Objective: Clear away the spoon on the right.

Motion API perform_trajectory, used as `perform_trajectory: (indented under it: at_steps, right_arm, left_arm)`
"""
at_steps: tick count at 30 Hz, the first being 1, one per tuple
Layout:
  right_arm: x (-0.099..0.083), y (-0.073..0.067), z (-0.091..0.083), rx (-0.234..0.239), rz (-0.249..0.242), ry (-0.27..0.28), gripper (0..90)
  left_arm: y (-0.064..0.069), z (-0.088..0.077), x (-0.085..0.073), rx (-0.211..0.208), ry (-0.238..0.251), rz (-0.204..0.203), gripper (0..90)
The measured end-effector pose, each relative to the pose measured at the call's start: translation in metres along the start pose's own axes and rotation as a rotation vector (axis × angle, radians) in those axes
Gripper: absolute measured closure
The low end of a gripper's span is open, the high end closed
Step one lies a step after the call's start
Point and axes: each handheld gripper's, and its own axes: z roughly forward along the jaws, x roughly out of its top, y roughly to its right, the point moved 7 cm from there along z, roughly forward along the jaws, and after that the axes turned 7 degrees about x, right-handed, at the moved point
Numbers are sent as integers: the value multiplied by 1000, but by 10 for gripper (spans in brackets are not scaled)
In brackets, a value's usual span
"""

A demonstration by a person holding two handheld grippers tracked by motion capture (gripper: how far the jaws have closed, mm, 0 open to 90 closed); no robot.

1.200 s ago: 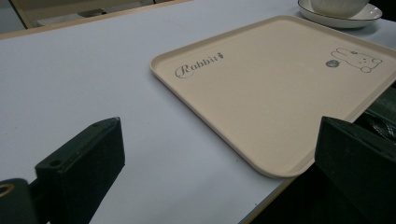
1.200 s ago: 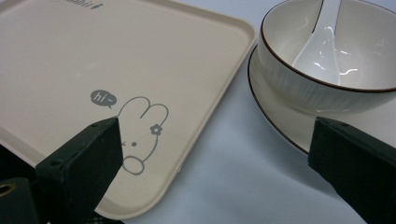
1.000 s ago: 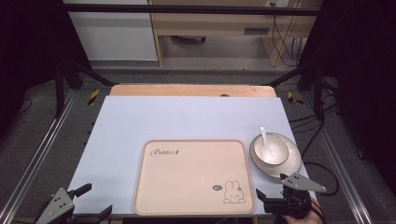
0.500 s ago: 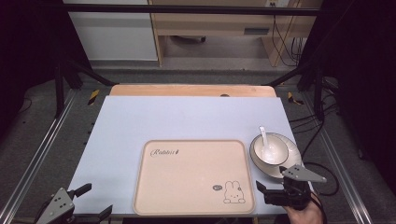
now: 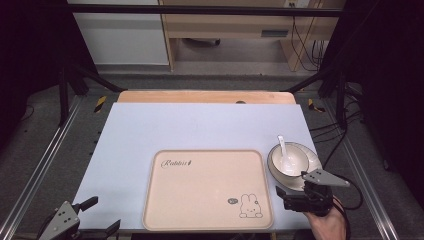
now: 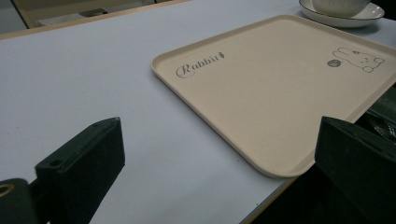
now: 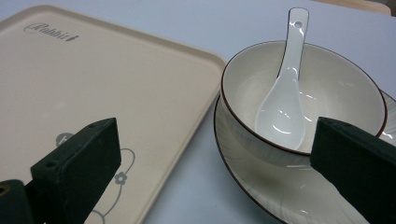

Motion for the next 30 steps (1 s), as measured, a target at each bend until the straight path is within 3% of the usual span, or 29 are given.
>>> perform_trajectory:
  at_steps: [5, 13, 25, 30]
  right_arm:
    - [6, 5, 4, -15, -19, -2, 13]
    - [14, 12, 11, -21, -3, -16, 16]
    - [22, 32, 27, -43, 34, -48, 18]
    - [23, 37, 34, -18, 64, -75, 18]
  left_arm:
    - [0, 0, 0, 1, 1, -1, 11]
    - [0, 0, 0, -1, 0, -1, 11]
    - [0, 0, 0, -1, 0, -3, 11]
    - [0, 0, 0, -2, 0, -3, 11]
